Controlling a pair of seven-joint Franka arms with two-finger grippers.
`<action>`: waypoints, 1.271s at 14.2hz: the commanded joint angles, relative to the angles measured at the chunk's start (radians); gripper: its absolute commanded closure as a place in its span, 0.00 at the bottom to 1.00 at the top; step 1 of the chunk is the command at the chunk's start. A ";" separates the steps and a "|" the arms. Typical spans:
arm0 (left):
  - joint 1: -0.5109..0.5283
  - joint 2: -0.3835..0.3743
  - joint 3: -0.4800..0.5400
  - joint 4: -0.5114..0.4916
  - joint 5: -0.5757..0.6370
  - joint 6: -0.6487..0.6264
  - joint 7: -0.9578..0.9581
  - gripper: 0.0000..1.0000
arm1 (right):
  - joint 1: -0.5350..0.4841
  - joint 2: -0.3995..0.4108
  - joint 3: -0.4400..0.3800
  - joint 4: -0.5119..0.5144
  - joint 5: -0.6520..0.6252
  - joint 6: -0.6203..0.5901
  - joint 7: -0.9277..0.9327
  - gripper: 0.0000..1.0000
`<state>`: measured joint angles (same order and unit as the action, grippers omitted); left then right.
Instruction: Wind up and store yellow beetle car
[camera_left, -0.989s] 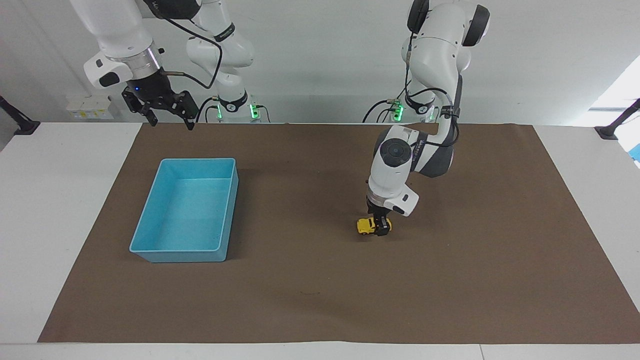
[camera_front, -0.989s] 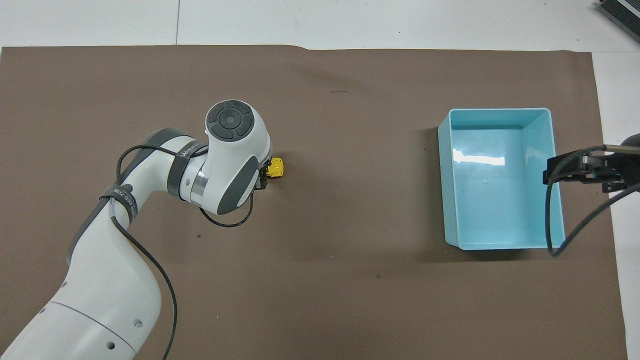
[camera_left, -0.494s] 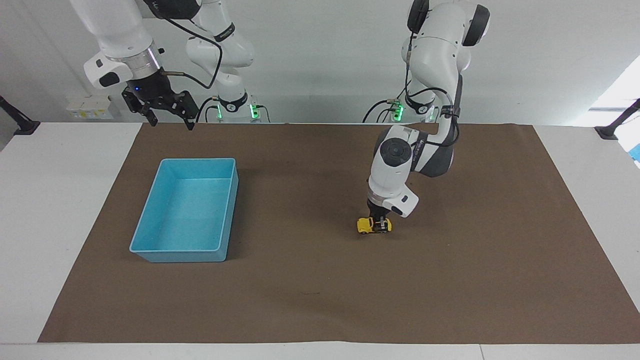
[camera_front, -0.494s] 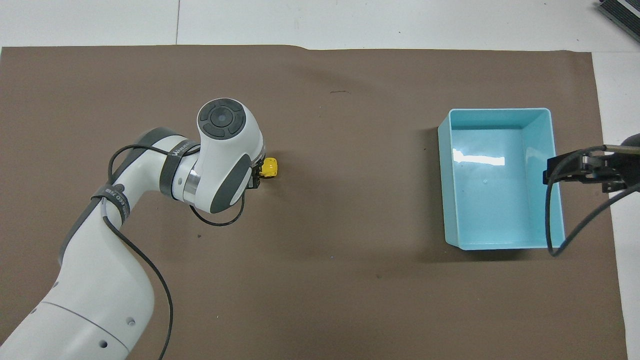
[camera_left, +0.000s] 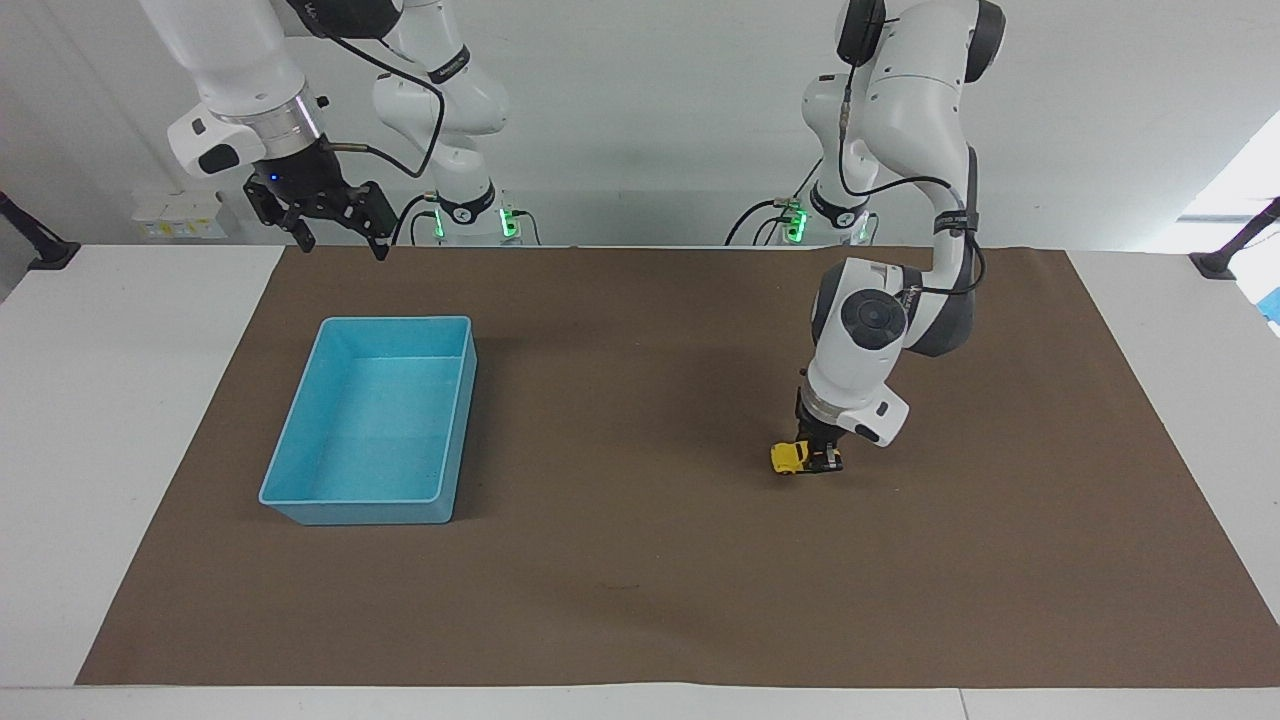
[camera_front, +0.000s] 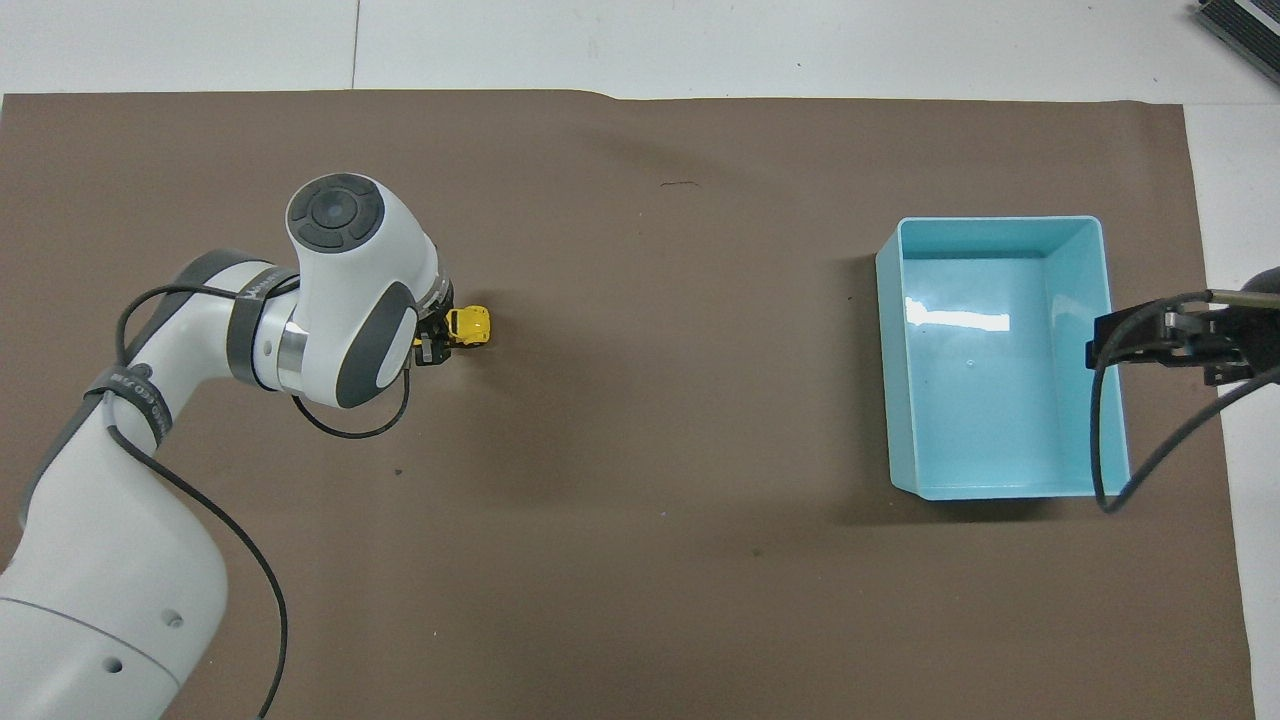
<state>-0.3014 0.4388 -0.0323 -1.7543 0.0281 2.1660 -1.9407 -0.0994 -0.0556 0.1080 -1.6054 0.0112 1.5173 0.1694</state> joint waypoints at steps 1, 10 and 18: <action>0.057 0.029 0.003 -0.044 0.012 0.058 0.090 1.00 | -0.011 -0.006 0.002 -0.004 0.010 0.012 -0.021 0.00; 0.084 0.026 0.003 -0.048 0.012 0.052 0.149 0.48 | -0.011 -0.006 0.002 -0.004 0.010 0.012 -0.021 0.00; 0.085 -0.051 0.003 -0.034 0.012 -0.008 0.134 0.00 | -0.011 -0.006 0.002 -0.004 0.010 0.012 -0.021 0.00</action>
<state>-0.2285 0.4176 -0.0223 -1.7754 0.0299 2.1811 -1.8179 -0.0994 -0.0556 0.1080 -1.6054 0.0112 1.5173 0.1694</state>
